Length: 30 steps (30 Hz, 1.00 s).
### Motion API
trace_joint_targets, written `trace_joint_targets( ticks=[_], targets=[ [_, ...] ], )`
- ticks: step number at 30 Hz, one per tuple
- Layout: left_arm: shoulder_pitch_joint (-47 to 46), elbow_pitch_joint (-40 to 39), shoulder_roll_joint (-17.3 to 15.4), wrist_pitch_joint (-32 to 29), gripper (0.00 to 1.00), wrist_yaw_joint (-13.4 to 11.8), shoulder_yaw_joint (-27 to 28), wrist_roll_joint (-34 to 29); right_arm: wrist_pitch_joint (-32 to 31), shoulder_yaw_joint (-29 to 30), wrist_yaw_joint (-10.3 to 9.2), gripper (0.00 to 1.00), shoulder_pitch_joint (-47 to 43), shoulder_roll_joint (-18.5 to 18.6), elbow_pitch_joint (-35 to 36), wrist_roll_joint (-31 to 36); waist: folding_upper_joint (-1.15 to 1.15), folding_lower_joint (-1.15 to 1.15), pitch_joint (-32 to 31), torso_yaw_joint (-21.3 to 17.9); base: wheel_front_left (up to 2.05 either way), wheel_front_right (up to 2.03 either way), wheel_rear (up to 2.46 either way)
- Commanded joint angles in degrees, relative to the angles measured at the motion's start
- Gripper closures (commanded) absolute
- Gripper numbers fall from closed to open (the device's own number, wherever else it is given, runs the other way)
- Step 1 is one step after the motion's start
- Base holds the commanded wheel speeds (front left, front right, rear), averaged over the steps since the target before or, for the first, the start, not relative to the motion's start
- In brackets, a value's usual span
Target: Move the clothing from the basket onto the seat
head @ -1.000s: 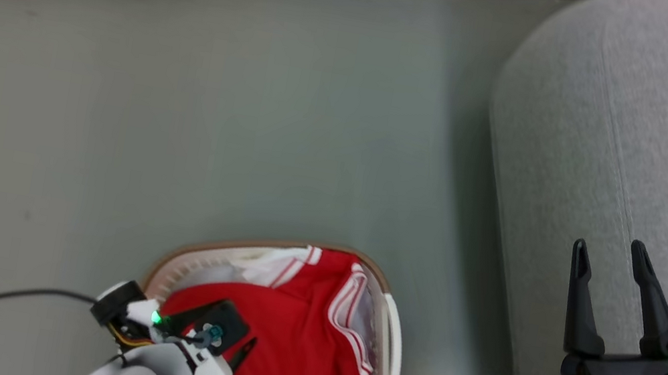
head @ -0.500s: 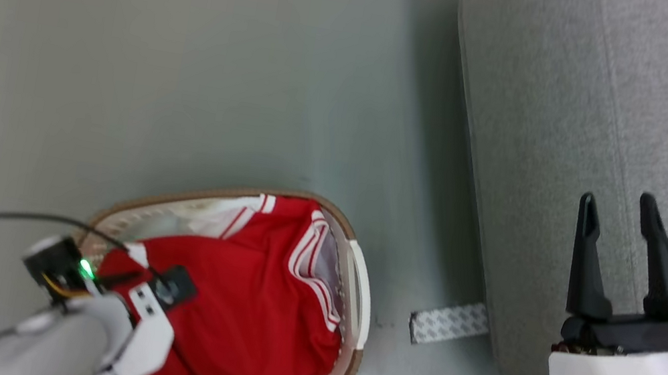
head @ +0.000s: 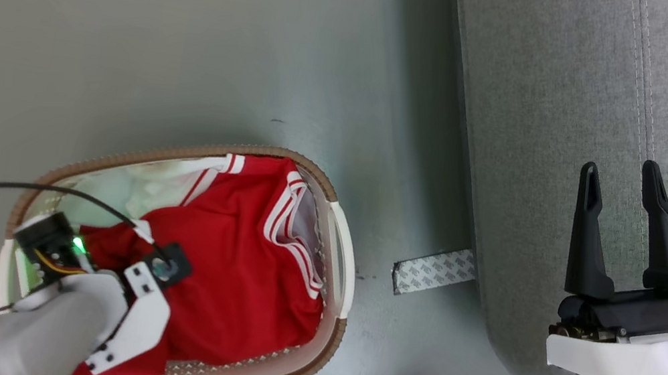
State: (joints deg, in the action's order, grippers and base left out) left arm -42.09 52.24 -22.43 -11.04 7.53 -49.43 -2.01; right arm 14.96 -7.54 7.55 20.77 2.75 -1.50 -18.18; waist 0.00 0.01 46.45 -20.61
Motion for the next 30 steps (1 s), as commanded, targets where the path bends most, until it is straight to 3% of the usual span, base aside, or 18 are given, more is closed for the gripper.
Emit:
trace_joint_targets(
  ticks=[1,9,20,26,30],
  targets=[
    [-0.34,-0.08,0.4,0.37,1.0,-0.13,-0.44,0.8,0.16,0.25,-0.12,0.0,0.04,0.05,-0.18,0.01,0.0,-0.01,-0.64,0.49,0.0,0.0,0.0],
    [1.61,-2.52,4.93,4.9,1.0,-0.55,0.23,5.27,0.17,2.23,-0.12,0.0,-1.98,0.07,-2.74,2.7,0.0,-0.01,-8.91,5.32,0.0,0.0,0.0],
    [12.08,-6.22,10.04,10.96,1.0,-1.54,1.97,12.46,0.16,5.65,-0.12,0.0,-10.73,0.14,-7.62,7.87,0.0,-0.01,-29.61,14.51,0.0,0.0,0.0],
    [17.29,-11.31,10.84,11.6,1.0,-3.18,3.54,15.8,0.16,7.46,-0.12,0.0,-16.3,0.15,-9.11,9.96,0.0,-0.01,-38.51,19.19,0.0,0.0,0.0],
    [20.09,-16.59,9.46,11.29,1.0,-5.42,5.21,17.34,0.16,8.42,-0.12,0.0,-18.83,0.15,-9.52,10.61,0.0,-0.01,-42.83,21.03,0.0,0.0,0.0]
  ],
)
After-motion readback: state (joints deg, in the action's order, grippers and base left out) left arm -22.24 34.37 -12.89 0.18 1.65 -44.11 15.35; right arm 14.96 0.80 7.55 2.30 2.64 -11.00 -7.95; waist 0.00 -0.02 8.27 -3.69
